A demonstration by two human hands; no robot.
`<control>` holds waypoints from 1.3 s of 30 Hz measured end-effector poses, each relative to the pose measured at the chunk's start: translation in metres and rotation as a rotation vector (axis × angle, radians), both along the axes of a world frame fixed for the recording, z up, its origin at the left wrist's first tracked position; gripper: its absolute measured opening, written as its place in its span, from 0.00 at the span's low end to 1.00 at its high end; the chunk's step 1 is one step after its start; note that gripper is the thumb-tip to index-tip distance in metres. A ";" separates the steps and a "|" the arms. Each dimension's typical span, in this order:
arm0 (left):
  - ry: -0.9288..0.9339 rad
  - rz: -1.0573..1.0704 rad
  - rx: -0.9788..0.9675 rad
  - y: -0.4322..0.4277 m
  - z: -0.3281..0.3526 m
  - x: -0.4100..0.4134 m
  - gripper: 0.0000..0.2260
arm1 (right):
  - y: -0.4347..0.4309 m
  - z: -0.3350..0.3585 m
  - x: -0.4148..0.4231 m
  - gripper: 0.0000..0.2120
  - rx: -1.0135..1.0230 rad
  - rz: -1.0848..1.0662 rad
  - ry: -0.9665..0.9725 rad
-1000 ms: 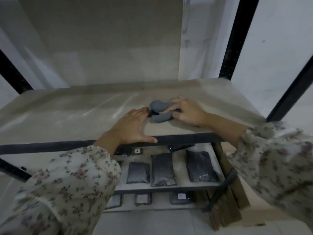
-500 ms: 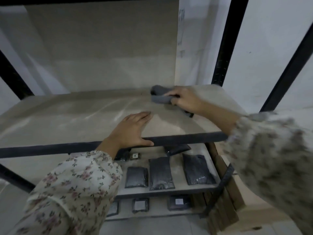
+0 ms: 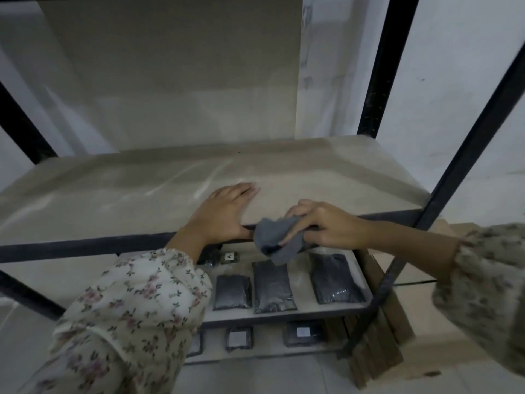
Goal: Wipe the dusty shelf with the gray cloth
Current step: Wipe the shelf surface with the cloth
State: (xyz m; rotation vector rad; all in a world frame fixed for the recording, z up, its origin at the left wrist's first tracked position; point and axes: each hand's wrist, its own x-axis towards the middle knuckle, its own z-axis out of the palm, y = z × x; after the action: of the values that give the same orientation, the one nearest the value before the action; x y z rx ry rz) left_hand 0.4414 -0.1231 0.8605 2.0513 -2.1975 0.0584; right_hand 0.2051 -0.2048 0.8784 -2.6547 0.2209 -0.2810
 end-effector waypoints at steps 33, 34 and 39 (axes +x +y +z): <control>-0.122 0.002 0.057 0.036 -0.005 0.068 0.51 | -0.048 -0.002 0.095 0.17 -0.216 -0.795 0.138; -0.111 0.003 0.049 0.036 -0.005 0.068 0.50 | -0.039 -0.005 0.097 0.17 -0.240 -0.757 0.109; -0.107 0.007 0.021 0.033 -0.005 0.067 0.50 | 0.021 -0.005 0.082 0.18 -0.126 -0.447 -0.016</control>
State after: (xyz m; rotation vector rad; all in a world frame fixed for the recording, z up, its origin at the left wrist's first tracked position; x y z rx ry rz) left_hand 0.5083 -0.0904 0.8558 2.1142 -2.2617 0.1492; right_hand 0.2875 -0.1837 0.8732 -2.6983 0.8187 -0.4702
